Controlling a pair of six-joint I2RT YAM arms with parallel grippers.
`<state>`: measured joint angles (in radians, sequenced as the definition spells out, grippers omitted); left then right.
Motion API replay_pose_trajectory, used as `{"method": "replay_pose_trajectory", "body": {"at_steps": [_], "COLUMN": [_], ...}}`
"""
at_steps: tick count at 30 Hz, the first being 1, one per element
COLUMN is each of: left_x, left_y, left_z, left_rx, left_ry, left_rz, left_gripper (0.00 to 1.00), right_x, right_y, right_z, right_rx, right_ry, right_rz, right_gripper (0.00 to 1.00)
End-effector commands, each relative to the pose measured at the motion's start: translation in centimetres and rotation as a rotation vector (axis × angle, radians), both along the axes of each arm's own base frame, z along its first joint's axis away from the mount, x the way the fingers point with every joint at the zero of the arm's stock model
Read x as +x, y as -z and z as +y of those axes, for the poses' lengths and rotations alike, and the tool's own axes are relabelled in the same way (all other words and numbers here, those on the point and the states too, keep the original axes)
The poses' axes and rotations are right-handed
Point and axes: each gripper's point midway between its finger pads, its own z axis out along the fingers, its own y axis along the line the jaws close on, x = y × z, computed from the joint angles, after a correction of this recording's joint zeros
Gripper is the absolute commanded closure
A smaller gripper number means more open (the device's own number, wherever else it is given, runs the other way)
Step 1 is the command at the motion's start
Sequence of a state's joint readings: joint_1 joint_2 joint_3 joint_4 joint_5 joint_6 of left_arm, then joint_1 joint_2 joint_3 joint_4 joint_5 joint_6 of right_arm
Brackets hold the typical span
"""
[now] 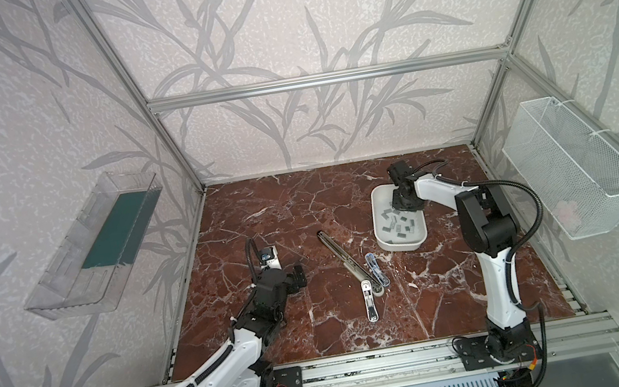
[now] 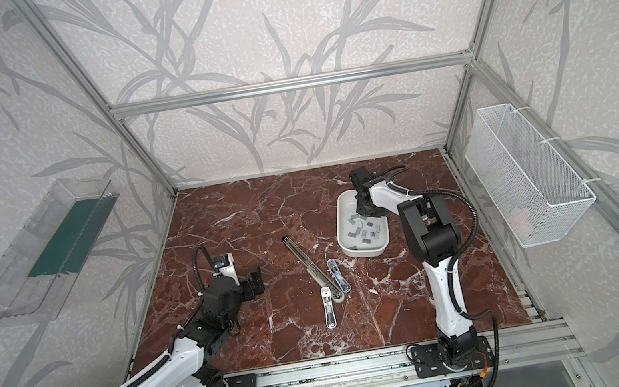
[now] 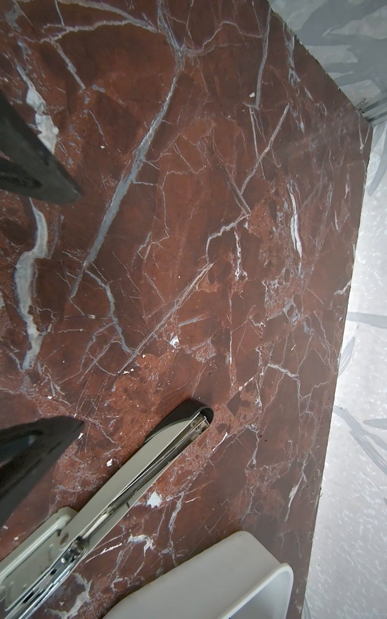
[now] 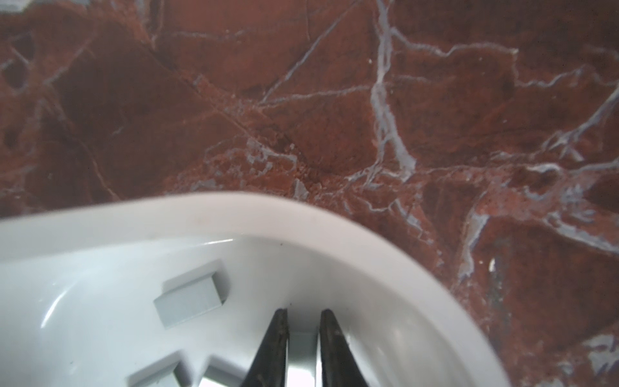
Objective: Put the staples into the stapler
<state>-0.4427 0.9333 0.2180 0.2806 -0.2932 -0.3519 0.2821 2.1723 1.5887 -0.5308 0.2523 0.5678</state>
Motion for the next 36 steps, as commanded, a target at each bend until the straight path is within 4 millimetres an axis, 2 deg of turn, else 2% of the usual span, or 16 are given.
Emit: {"method": "replay_pose_trajectory", "body": {"at_steps": [1, 3, 6, 11, 21, 29, 32, 36], "left_x": [0.6, 0.6, 0.6, 0.6, 0.6, 0.6, 0.6, 0.6], "left_y": [-1.0, -1.1, -1.0, -1.0, -1.0, -1.0, -1.0, -0.9], "left_z": [0.0, 0.0, 0.0, 0.0, 0.0, 0.0, 0.0, -0.1], "left_rx": [-0.025, -0.026, -0.024, -0.025, -0.024, -0.024, -0.022, -0.02], "left_ry": [-0.018, -0.017, -0.018, -0.016, -0.015, -0.015, -0.016, -0.012], "left_rz": [-0.027, -0.028, -0.025, -0.026, -0.026, -0.025, -0.026, -0.023], "left_gripper": [0.01, 0.01, 0.01, 0.01, 0.01, 0.01, 0.01, 0.01], "right_x": [-1.5, -1.6, -1.8, -2.3, -3.2, -3.4, -3.3, -3.3], "right_y": [1.8, 1.9, 2.2, 2.4, 2.6, 2.2, 1.4, -0.9], "right_z": [-0.6, -0.4, -0.1, 0.2, 0.4, 0.3, 0.5, 1.1], "right_rx": [-0.014, -0.001, 0.016, 0.027, 0.039, 0.033, 0.03, 0.029], "right_ry": [0.003, 0.002, -0.003, -0.013, -0.022, -0.026, -0.033, -0.07], "right_rz": [0.073, 0.076, 0.083, 0.093, 0.096, 0.09, 0.074, 0.034], "right_gripper": [0.81, 0.8, 0.72, 0.71, 0.78, 0.88, 0.9, 0.93]}}
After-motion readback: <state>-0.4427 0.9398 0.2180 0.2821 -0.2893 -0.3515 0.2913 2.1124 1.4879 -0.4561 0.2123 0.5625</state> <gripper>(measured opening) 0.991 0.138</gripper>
